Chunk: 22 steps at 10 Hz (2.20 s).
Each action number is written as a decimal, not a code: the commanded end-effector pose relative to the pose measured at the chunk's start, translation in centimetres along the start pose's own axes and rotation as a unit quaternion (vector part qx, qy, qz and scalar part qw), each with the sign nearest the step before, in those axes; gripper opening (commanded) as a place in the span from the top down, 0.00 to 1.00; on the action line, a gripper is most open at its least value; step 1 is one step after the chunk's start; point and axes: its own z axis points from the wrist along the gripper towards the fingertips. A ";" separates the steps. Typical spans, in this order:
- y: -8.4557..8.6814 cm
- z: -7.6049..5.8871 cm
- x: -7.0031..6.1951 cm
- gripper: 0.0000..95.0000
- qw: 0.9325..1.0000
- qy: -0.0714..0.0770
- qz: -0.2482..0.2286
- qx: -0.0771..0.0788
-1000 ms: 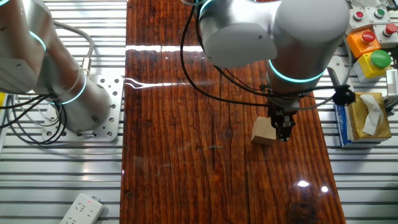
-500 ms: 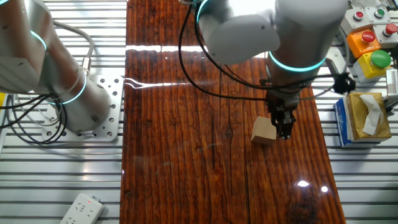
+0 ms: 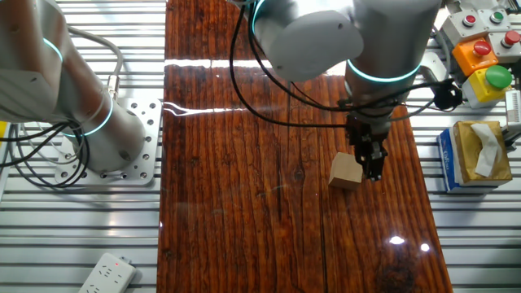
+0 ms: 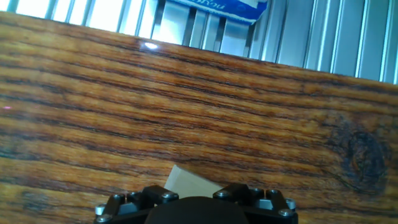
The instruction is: Pick up the small block on the left and move it to the right
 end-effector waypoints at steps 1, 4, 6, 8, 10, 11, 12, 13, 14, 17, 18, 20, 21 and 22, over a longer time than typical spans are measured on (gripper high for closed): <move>0.1 0.0 -0.1 0.20 0.998 0.001 0.050 -0.048; 0.1 0.0 -0.1 0.20 0.996 -0.002 0.061 -0.067; 0.1 0.0 -0.1 0.20 0.995 -0.004 0.066 -0.076; 0.1 0.0 -0.1 0.20 0.994 -0.007 0.071 -0.081; 0.1 0.0 -0.1 0.20 0.994 -0.008 0.079 -0.080; 0.1 0.0 -0.1 0.20 0.993 -0.007 0.083 -0.080; 0.1 0.0 -0.1 0.20 0.993 -0.007 0.086 -0.080; 0.1 0.0 -0.1 0.20 0.993 -0.006 0.089 -0.079; 0.1 0.0 -0.1 0.20 0.993 -0.004 0.092 -0.078; 0.1 0.0 -0.1 0.20 0.993 -0.013 0.092 -0.077; 0.1 0.0 -0.1 0.20 0.993 -0.015 0.093 -0.077; 0.1 0.0 -0.1 0.20 0.992 -0.016 0.096 -0.076; 0.1 0.0 -0.1 0.20 0.992 -0.016 0.097 -0.075; 0.1 0.0 -0.1 0.20 0.992 -0.016 0.097 -0.075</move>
